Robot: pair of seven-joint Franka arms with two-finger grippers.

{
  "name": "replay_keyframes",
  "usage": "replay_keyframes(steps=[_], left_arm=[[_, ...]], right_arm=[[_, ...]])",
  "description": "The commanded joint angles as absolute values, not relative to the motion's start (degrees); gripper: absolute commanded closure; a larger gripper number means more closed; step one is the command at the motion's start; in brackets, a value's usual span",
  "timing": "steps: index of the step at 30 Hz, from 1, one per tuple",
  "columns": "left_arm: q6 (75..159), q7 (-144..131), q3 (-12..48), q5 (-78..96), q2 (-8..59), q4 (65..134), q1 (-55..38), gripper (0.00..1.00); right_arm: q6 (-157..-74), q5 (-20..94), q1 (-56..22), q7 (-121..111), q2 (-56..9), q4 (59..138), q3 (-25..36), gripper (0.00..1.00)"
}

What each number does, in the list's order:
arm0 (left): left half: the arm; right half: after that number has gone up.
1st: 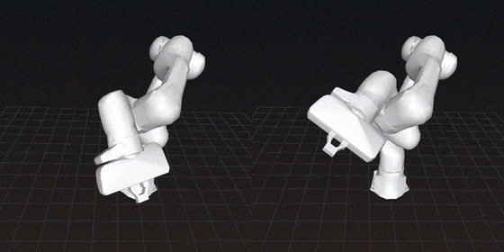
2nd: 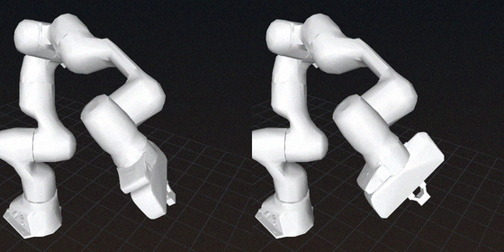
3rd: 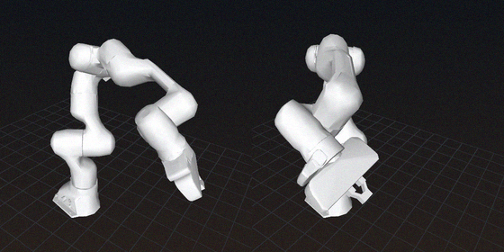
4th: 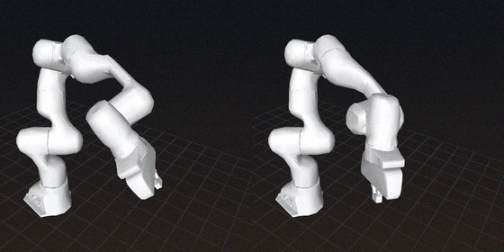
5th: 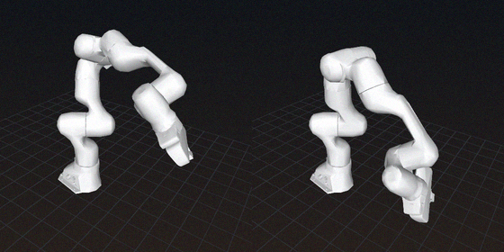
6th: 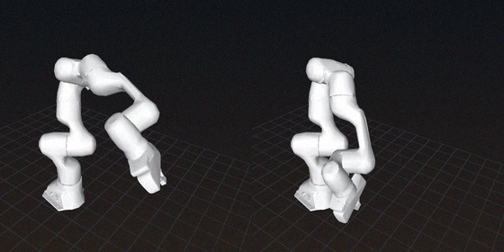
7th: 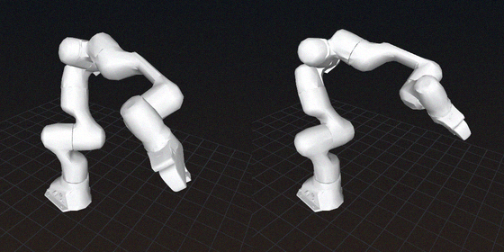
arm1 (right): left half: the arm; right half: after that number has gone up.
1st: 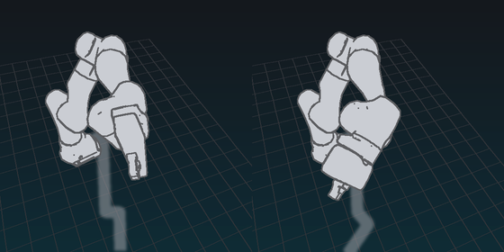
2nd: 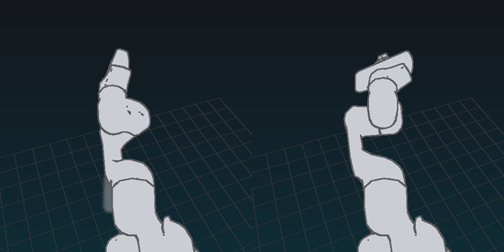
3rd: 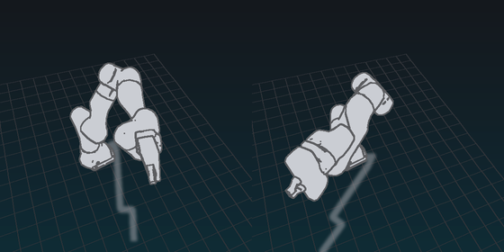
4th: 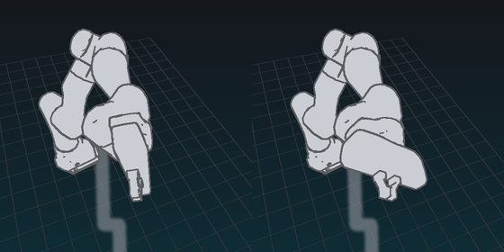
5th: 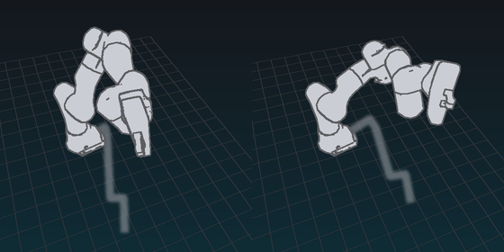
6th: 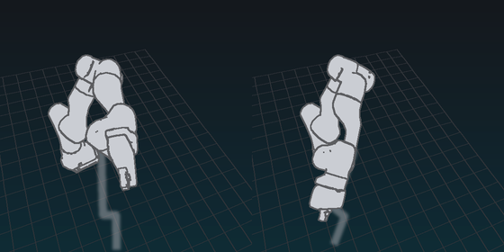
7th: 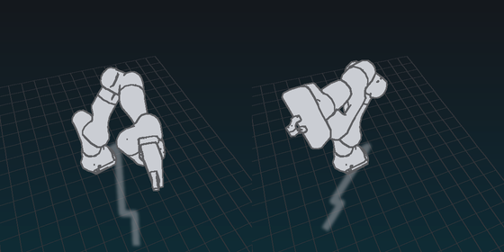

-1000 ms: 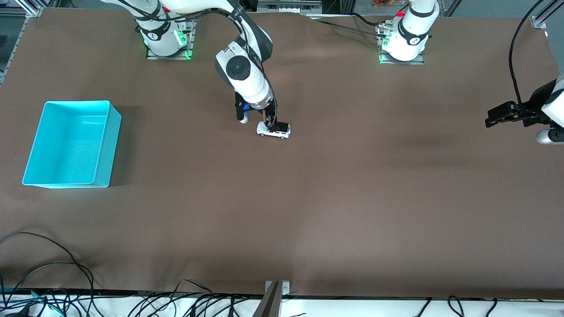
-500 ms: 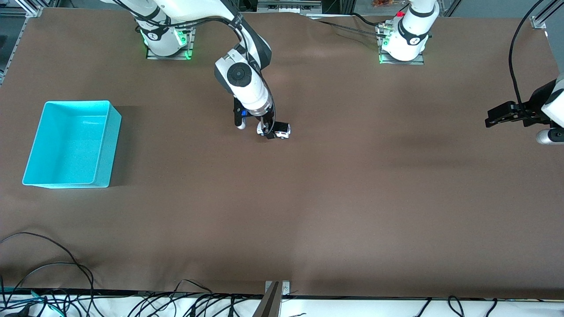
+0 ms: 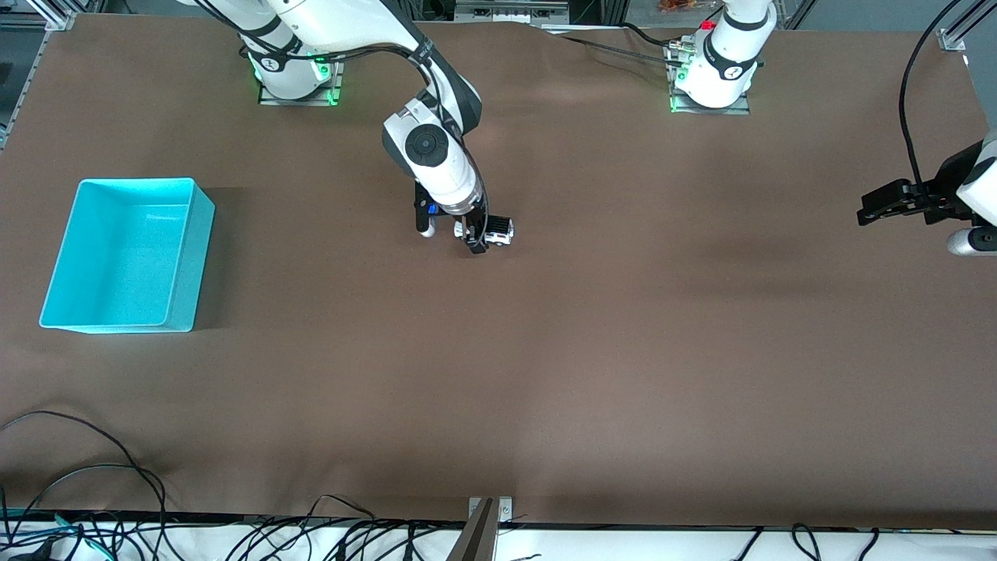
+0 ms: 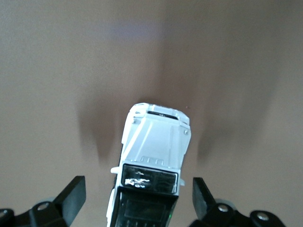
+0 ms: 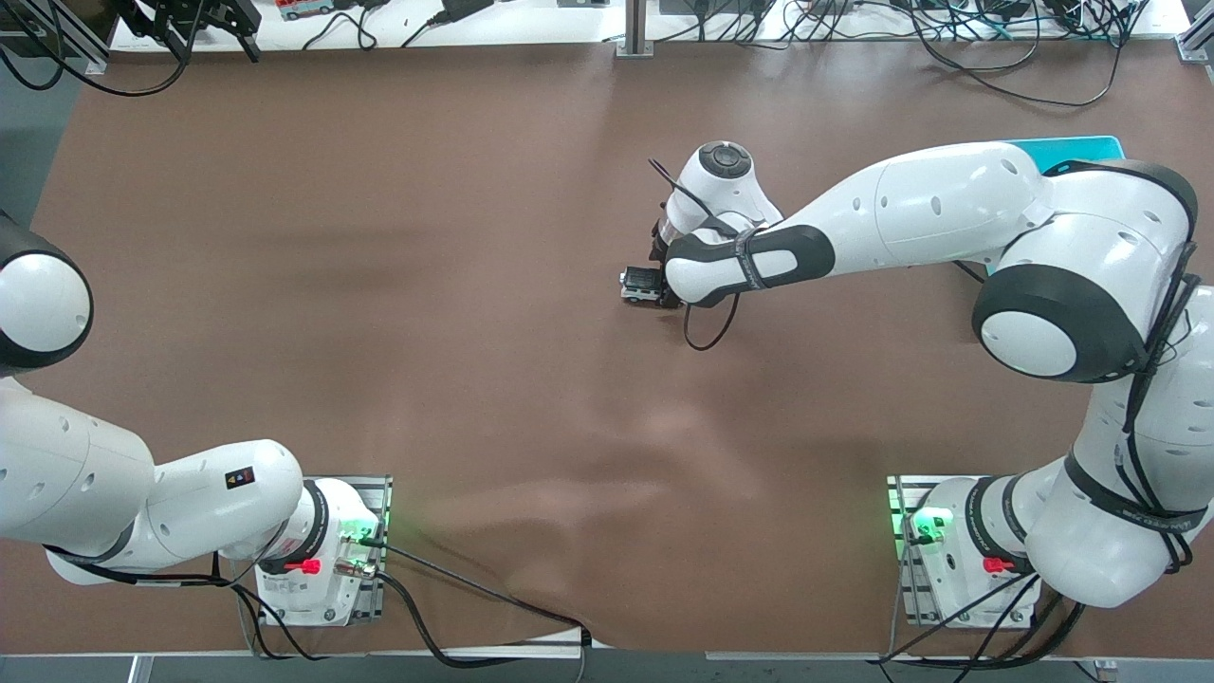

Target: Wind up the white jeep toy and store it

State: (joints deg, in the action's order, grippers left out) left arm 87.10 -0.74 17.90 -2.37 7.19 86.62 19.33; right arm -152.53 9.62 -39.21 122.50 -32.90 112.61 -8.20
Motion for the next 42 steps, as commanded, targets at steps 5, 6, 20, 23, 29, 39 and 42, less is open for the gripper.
replay_keyframes(steps=[5, 6, 20, 23, 29, 39, 42], left_arm=[[86.9, 0.7, 17.9, -0.7, 5.5, 88.0, 19.8, 0.00], [86.9, 0.7, 17.9, -0.7, 5.5, 88.0, 19.8, 0.00], [86.9, 0.7, 17.8, -0.7, 5.5, 88.0, 19.8, 0.00], [86.9, 0.7, 17.9, -0.7, 5.5, 88.0, 19.8, 0.00], [86.9, 0.7, 17.8, -0.7, 5.5, 88.0, 19.8, 0.00], [86.9, 0.7, 17.8, -0.7, 5.5, 88.0, 19.8, 0.00], [86.9, 0.7, 17.9, -0.7, 5.5, 88.0, 19.8, 0.00]], right_arm=[[-152.6, 8.2, -39.8, 124.5, -33.7, 111.2, -7.9, 0.61], [-152.6, 8.1, -39.7, 124.8, -33.8, 111.2, -7.9, 0.71], [-152.7, 8.2, -39.7, 124.9, -34.0, 110.8, -7.9, 1.00], [-152.5, 8.1, -39.7, 124.8, -33.8, 110.8, -7.9, 1.00], [-151.7, 7.9, -39.6, 124.8, -32.3, 111.0, -7.6, 1.00], [-146.3, 7.9, -39.2, 124.4, -28.9, 111.0, -5.8, 1.00], [-144.8, 7.8, -39.2, 124.0, -27.9, 111.1, -4.7, 1.00]])
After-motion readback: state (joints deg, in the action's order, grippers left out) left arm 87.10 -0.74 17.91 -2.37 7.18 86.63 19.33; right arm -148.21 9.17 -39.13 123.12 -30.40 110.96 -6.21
